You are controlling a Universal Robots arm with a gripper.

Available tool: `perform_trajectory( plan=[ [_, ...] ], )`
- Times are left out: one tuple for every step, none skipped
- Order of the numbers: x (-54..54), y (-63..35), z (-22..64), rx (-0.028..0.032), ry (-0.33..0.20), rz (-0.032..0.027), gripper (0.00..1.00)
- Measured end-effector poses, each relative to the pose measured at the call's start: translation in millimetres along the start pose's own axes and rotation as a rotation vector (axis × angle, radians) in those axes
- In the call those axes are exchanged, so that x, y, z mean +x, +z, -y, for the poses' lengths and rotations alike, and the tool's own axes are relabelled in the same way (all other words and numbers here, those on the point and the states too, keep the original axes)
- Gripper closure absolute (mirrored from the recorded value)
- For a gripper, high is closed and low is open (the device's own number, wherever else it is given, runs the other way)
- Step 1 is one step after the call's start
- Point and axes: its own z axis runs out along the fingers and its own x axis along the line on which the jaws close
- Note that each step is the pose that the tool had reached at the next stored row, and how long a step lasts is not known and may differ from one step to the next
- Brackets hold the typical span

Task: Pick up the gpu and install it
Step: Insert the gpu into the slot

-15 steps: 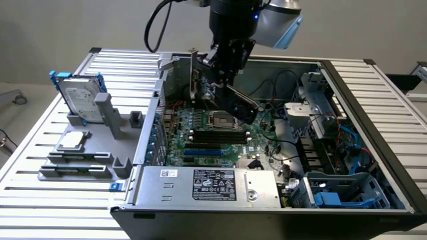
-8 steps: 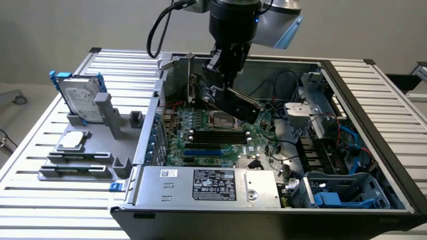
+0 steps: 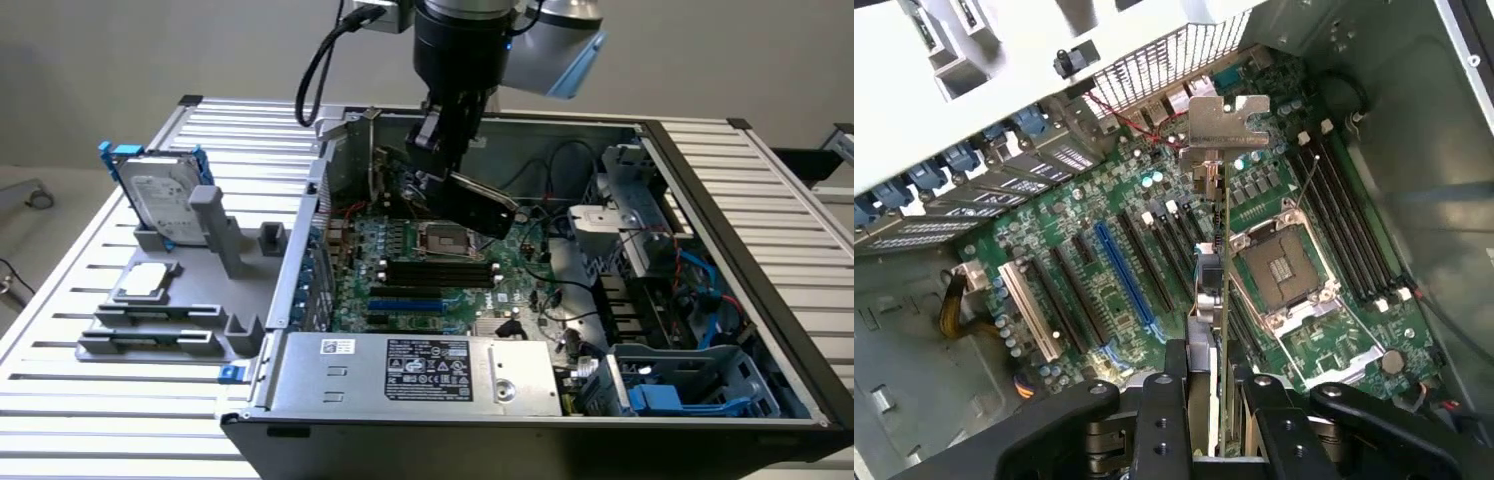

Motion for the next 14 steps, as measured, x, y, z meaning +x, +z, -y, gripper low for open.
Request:
perform_trajectory(
  plan=[
    [1.0, 0.6, 0.0, -0.0006, -0.007, 0.0010, 0.74],
    [2.0, 1.3, 0.3, -0.0007, -0.013, 0.0017, 0.74],
    [2.7, 2.1, 0.4, 0.0009, -0.020, 0.0031, 0.74],
    [2.9, 2.6, 0.6, 0.0029, -0.030, 0.0039, 0.74],
    [3.1, 3.0, 0.7, 0.0043, -0.043, 0.0041, 0.74],
    [3.2, 3.5, 0.8, 0.0053, -0.057, 0.0042, 0.74],
    [3.3, 4.1, 0.8, 0.0054, -0.071, 0.0040, 0.74],
    [3.4, 4.8, 0.8, 0.0052, -0.086, 0.0035, 0.74],
    [3.4, 5.6, 0.8, 0.0048, -0.103, 0.0029, 0.74],
    [3.5, 6.4, 0.9, 0.0044, -0.120, 0.0024, 0.74],
    [3.5, 7.2, 0.9, 0.0040, -0.138, 0.0018, 0.74],
    [3.5, 8.0, 1.0, 0.0035, -0.157, 0.0012, 0.74],
    [3.5, 8.8, 1.0, 0.0031, -0.174, 0.0007, 0.74],
    [3.6, 9.7, 1.0, 0.0027, -0.191, 0.0003, 0.74]
  ],
)
